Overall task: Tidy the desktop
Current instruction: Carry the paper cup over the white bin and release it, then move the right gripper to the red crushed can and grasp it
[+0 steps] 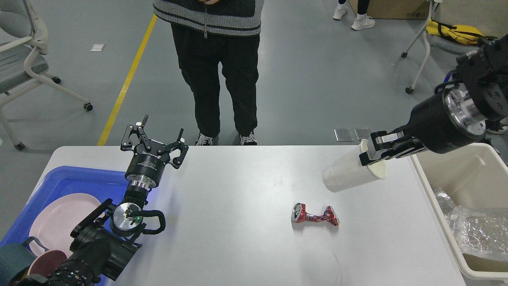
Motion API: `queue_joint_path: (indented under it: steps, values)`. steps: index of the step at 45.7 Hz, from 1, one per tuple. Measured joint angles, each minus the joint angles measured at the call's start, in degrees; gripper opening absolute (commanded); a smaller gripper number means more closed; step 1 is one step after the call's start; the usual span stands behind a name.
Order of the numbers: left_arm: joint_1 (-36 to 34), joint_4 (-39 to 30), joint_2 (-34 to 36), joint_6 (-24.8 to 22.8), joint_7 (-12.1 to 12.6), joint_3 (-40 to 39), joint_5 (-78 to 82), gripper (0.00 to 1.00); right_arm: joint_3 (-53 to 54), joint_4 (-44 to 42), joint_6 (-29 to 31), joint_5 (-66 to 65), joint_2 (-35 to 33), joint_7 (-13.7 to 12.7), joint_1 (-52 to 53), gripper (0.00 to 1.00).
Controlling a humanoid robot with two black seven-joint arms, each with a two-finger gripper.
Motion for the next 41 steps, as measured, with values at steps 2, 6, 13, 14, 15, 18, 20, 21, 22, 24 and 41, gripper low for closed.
queue_joint_path:
  steps: [2, 6, 13, 14, 15, 18, 20, 21, 22, 24, 41]
  values:
    - [0.0, 0.0, 0.0, 0.0, 0.0, 0.0, 0.0, 0.97, -1.1, -1.5, -1.1, -1.9, -0.1, -0.3, -2.9, 0.0]
    - [0.0, 0.0, 0.0, 0.0, 0.0, 0.0, 0.0, 0.97, -4.1, -8.0, -6.0, -5.0, -1.2, -1.0, -11.6, 0.0]
    - [-0.1, 0.0, -0.1, 0.0, 0.0, 0.0, 0.0, 0.97, -6.5, -30.6, -17.2, -5.3, -3.1, -2.5, -35.8, 0.0]
    - [-0.1, 0.0, -0.1, 0.0, 0.0, 0.0, 0.0, 0.97, -6.5, -34.6, -18.3, -4.7, -3.3, -2.6, -39.4, 0.0]
    - [-0.1, 0.0, -0.1, 0.0, 0.0, 0.0, 0.0, 0.97, -6.4, -38.8, -19.1, -3.9, -3.4, -2.7, -43.0, 0.0]
    - [-0.1, 0.0, -0.1, 0.0, 0.0, 0.0, 0.0, 0.97, -5.6, -53.1, -21.0, 0.5, -3.4, -2.7, -54.8, 0.0]
    - [-0.1, 0.0, -0.1, 0.0, 0.0, 0.0, 0.0, 0.97, -5.1, -63.0, -21.6, 4.8, -3.3, -2.7, -62.9, 0.0]
    - [-0.1, 0.0, -0.1, 0.0, 0.0, 0.0, 0.0, 0.97, -4.7, -70.5, -21.9, 8.5, -3.1, -2.7, -69.2, 0.0]
    - [-0.1, 0.0, -0.1, 0.0, 0.0, 0.0, 0.0, 0.97, -4.5, -74.5, -22.0, 10.5, -3.0, -2.8, -72.8, 0.0]
    - [-0.1, 0.0, -0.1, 0.0, 0.0, 0.0, 0.0, 0.97, -4.2, -82.7, -22.1, 15.3, -2.2, -2.8, -80.9, 0.0]
    - [-0.1, 0.0, -0.1, 0.0, 0.0, 0.0, 0.0, 0.97, -2.5, -104.9, -24.9, 35.8, 9.8, -2.9, -105.4, 1.0]
